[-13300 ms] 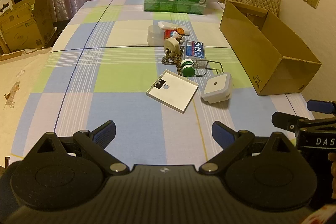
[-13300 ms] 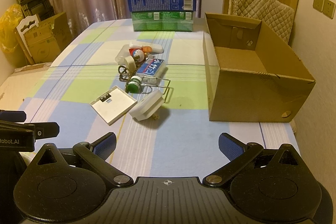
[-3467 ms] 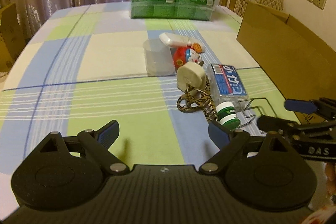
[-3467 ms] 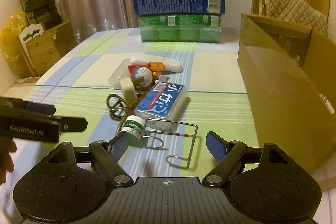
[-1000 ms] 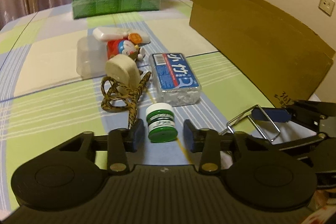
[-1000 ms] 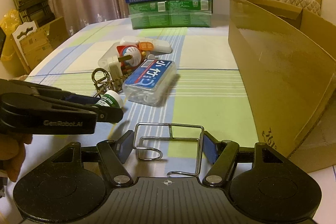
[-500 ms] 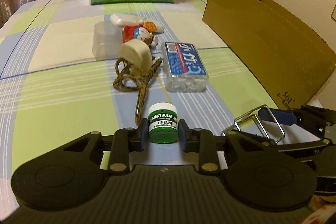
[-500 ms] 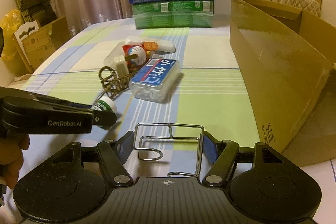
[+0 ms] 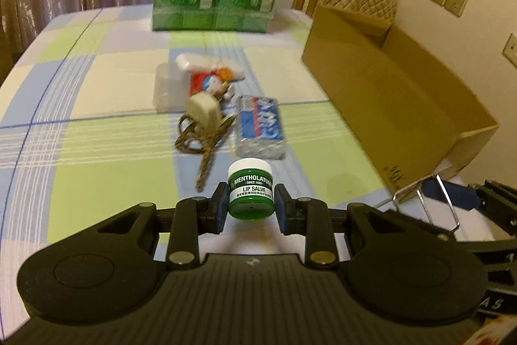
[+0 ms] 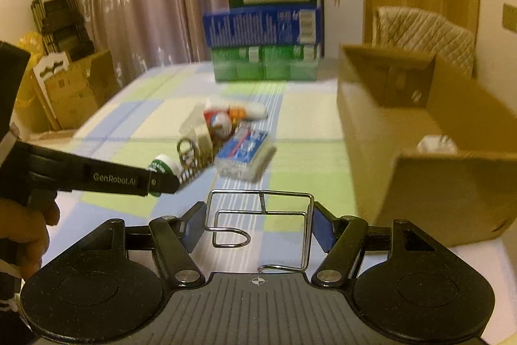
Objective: Organize rigid objects
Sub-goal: 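Carry the lip salve jar and wire rack with both grippers to the box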
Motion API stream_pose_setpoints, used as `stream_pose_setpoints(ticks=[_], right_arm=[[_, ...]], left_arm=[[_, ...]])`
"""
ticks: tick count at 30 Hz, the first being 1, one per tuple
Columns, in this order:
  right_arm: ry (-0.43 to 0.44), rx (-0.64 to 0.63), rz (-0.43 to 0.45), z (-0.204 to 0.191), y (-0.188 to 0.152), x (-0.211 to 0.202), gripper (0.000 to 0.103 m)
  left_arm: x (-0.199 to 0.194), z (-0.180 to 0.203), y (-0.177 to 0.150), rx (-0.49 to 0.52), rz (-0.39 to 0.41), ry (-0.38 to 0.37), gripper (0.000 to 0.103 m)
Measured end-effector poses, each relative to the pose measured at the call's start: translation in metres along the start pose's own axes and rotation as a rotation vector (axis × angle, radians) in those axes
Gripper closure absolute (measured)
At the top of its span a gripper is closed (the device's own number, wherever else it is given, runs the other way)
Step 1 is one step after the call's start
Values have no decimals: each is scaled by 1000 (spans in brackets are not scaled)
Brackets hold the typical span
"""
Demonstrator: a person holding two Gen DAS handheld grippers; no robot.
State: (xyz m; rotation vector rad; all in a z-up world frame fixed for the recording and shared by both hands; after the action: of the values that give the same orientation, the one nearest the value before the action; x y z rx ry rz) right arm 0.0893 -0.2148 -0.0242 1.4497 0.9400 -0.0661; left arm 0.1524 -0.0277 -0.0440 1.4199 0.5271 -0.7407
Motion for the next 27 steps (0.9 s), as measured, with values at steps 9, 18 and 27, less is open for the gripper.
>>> stream_pose_setpoints(ticks=[9, 18, 27], right_arm=[[-107, 24, 161, 60, 61, -68, 38], [-220, 129, 133, 171, 84, -76, 38], [-227, 169, 94, 212, 68, -73, 38]], left_arm=[[-37, 80, 45, 63, 83, -110, 78], [-18, 174, 75, 148, 94, -215, 78], [12, 210, 74, 200, 51, -220, 78]])
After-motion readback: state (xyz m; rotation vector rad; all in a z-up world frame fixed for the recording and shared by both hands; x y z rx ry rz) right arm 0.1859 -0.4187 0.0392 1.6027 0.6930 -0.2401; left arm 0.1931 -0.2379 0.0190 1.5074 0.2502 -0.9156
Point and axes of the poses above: each gripper's, at about its wrist camera, not at the fingertips, and x roughly the way its jaws point, z to its right, y to its top, the point moved 3 cm from there along x, roughly the way its jaws point, and after that the axes turned 6 degrees about y, right-handed, at the moved point
